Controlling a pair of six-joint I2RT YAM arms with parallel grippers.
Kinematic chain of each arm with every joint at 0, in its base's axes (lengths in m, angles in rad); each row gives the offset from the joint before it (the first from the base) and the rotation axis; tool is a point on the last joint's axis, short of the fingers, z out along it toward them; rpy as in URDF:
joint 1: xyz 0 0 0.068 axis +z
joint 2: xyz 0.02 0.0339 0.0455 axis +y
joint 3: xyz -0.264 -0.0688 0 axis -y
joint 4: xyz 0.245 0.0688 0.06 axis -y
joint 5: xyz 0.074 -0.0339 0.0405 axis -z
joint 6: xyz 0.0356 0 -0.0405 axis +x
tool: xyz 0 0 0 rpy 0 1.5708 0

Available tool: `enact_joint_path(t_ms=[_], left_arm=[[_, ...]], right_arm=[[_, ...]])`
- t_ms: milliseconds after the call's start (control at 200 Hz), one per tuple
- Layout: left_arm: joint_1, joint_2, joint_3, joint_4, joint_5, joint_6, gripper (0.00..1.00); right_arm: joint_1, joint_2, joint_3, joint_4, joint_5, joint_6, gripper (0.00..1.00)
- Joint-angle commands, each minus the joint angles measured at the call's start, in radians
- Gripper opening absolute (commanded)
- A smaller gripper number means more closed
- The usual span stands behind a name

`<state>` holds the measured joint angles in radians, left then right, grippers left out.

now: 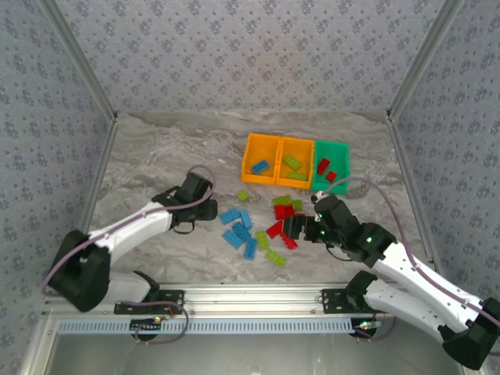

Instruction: Sort the legos into containers by color

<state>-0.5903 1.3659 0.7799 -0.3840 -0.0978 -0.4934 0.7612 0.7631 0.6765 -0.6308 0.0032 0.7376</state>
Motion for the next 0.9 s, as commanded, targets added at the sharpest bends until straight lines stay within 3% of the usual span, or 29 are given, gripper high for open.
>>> enact_joint_path(t_ms=[0, 380, 490, 595, 715, 894], left_arm=[[0.020, 0.078, 0.068, 0.053, 0.085, 0.049, 0.50], [0.053, 0.243, 0.093, 0.040, 0.022, 0.063, 0.51], [0.063, 0.259, 0.073, 0.055, 0.031, 0.058, 0.48], [0.061, 0.258, 0.055, 0.066, 0.055, 0.055, 0.37], [0.062, 0.211, 0.036, 0.068, 0.066, 0.045, 0.29], [0.008, -0.005, 0.106, 0.001, 0.046, 0.008, 0.28]], right_arm=[[0.007, -0.031, -0.011, -0.016, 0.002, 0.010, 0.98], [0.006, -0.045, -0.034, -0.023, -0.012, 0.002, 0.99], [0.006, -0.033, -0.032, -0.023, -0.013, -0.001, 0.99], [0.006, -0.030, -0.034, -0.017, -0.018, 0.005, 0.99], [0.006, -0.030, -0.034, 0.000, -0.025, 0.008, 0.99], [0.009, -0.079, -0.045, 0.144, -0.095, 0.011, 1.00]])
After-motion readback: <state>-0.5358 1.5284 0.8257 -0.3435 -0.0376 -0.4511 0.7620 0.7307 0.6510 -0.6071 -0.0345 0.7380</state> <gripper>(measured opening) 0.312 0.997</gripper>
